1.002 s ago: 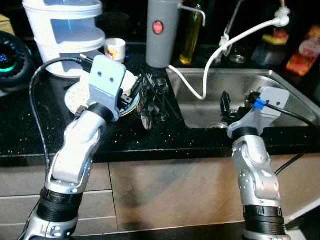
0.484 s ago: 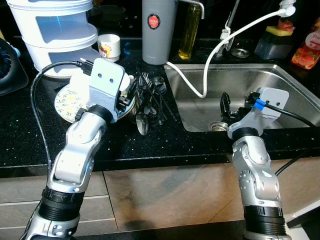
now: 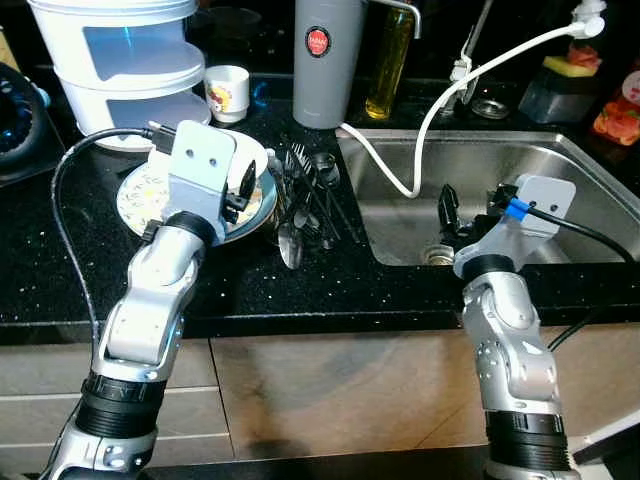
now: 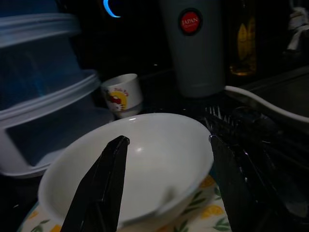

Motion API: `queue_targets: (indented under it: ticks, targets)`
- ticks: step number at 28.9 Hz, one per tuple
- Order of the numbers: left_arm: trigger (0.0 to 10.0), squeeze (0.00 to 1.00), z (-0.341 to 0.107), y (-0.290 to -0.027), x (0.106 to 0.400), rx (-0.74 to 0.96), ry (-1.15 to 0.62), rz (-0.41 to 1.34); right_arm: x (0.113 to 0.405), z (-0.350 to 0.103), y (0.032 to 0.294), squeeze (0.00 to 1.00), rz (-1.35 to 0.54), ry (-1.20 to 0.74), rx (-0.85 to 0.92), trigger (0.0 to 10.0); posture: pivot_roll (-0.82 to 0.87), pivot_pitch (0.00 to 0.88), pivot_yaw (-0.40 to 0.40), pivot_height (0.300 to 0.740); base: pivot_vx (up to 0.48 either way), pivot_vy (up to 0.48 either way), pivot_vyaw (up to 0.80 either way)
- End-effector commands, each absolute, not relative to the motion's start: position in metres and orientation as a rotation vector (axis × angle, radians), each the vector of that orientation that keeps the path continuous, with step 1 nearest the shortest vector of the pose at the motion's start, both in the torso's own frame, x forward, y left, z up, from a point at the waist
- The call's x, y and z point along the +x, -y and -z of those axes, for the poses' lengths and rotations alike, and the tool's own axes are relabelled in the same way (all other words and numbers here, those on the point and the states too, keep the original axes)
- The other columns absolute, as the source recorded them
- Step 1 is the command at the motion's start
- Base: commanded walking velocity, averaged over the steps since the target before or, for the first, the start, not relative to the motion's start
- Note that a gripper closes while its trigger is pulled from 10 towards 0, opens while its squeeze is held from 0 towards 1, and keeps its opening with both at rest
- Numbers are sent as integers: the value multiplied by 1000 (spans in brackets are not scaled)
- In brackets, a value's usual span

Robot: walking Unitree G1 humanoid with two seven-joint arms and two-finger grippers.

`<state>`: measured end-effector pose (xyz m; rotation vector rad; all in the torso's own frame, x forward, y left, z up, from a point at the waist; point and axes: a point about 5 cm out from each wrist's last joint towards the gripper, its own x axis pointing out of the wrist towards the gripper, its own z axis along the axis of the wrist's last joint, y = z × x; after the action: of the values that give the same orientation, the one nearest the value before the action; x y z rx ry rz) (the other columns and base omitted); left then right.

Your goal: Kitchen organization

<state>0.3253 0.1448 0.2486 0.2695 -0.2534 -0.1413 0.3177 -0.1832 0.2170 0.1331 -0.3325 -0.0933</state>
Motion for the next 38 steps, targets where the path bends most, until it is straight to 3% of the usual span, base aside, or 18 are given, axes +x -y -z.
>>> queue_targets:
  ticks: [1,11,38]
  targets:
    - [10000,0,-246,-144,325,279,243,145,317,-215,187,0,108,326,135,10000,55,32,-49,740,270,-326,0]
    - [10000,0,-247,-144,327,276,245,134,317,-215,186,0,108,326,136,10000,54,31,-46,740,270,-126,0]
    - [10000,0,-251,-140,325,274,277,149,316,-214,187,0,107,323,137,10000,52,41,-50,740,0,-43,0]
